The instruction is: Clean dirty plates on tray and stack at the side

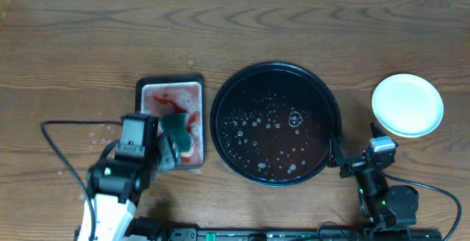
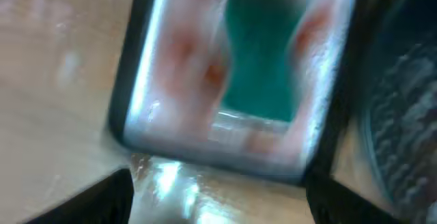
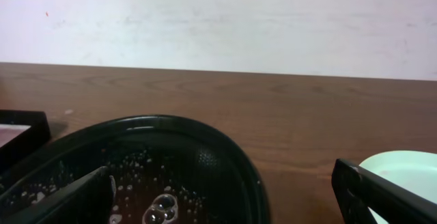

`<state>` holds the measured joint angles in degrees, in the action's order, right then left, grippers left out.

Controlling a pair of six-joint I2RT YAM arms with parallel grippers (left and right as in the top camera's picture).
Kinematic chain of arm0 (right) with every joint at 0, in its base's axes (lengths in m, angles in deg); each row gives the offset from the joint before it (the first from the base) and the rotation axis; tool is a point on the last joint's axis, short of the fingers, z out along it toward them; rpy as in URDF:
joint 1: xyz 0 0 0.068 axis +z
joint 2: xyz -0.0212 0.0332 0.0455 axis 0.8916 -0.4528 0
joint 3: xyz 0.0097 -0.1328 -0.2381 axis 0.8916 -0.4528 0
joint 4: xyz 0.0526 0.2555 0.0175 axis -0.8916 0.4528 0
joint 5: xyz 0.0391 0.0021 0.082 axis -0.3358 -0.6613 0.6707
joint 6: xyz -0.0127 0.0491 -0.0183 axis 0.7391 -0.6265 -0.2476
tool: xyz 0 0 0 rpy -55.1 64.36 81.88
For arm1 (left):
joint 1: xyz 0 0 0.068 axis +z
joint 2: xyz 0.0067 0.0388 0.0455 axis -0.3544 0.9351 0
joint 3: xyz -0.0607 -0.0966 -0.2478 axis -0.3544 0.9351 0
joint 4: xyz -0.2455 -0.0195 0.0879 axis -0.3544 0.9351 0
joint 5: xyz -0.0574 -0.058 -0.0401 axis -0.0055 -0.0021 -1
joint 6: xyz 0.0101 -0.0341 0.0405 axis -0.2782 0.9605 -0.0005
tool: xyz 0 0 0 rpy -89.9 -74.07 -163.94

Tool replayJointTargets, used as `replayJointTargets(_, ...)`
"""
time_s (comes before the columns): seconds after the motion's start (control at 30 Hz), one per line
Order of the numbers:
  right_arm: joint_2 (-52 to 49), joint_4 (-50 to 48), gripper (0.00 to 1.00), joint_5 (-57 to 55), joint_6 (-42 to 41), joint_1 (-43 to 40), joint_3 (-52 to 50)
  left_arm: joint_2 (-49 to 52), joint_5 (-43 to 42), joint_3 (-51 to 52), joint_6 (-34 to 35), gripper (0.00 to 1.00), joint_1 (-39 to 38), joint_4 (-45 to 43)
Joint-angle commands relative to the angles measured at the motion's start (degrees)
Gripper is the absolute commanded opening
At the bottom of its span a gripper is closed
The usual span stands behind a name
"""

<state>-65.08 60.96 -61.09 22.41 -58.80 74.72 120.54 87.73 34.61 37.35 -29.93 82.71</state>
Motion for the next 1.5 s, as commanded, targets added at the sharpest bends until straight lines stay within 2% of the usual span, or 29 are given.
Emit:
replayJointTargets(0.0,0.4,0.0,0.99,0.5,0.7,0.4,-0.2,-9.2,1.8,5.9,-0.5,0.81,0.1,-16.4)
replayJointTargets(0.1,0.4,0.0,0.99,0.5,0.7,0.4,-0.2,-19.1,1.8,14.7,-0.7,0.81,1.4,-27.0)
replayJointTargets(0.23,0.4,0.0,0.99,0.5,0.7,0.4,-0.2,-31.7,1.8,26.2,-0.7,0.81,4.9,-36.5)
replayJointTargets(0.37,0.4,0.0,0.99,0.5,0.7,0.4,-0.2,-43.4,1.8,35.8,-0.5,0.81,6.0,-42.2)
replayJointTargets(0.47,0.4,0.0,0.99,0.5,0.7,0.4,-0.2,-50.1,1.6,40.2,0.5,0.81,5.8,-42.4)
replayJointTargets(0.5,0.4,0.0,0.99,0.5,0.7,0.4,-0.2,-50.5,1.7,40.9,-0.3,0.81,5.2,-45.9)
replayJointTargets(0.7,0.4,0.0,0.99,0.5,0.7,0.4,-0.2,-50.6,3.1,41.2,-0.9,0.81,2.8,-45.5)
replayJointTargets(0.87,0.4,0.0,0.99,0.5,0.7,0.4,-0.2,-50.6,3.1,41.2,-0.3,0.81,2.8,-49.5)
replayJointTargets(1.1,0.4,0.0,0.99,0.5,0.7,0.4,-0.2,-50.6,3.1,41.2,-0.3,0.81,2.8,-45.2)
replayJointTargets(1.47,0.4,0.0,0.99,0.5,0.7,0.4,-0.2,-50.5,3.1,41.2,-0.3,0.81,2.8,-45.3)
